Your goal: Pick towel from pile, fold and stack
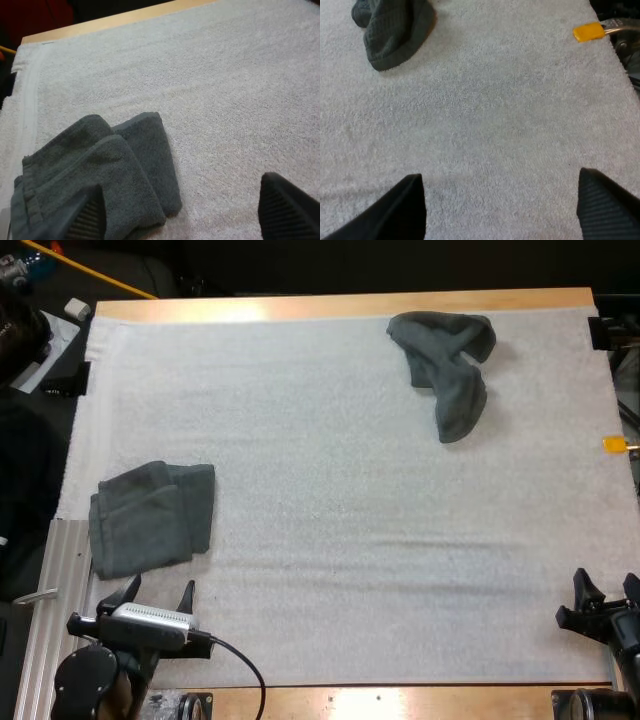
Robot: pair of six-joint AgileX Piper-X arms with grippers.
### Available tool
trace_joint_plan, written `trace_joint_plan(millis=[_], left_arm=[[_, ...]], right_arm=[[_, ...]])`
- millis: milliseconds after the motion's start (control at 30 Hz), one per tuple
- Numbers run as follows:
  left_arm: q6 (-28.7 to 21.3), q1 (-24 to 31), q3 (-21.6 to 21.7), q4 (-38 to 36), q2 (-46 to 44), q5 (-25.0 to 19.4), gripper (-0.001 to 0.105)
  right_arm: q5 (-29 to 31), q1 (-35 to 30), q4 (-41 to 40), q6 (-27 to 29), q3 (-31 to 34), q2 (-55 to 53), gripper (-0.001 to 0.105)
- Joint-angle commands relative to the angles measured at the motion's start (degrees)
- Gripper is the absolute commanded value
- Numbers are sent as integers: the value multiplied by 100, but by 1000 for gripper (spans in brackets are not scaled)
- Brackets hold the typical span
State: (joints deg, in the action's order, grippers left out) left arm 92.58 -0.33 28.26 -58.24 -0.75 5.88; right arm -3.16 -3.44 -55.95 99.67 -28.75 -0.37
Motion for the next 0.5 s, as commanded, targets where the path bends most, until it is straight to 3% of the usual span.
trace_joint_plan(millis=[0,467], left_arm=[[32,-5,18,70,-822,10,62],[42,-10,24,73,-825,10,62]], right_arm=[[7,-7,18,28,-20,-236,62],[7,4,-1,20,-32,-271,62]])
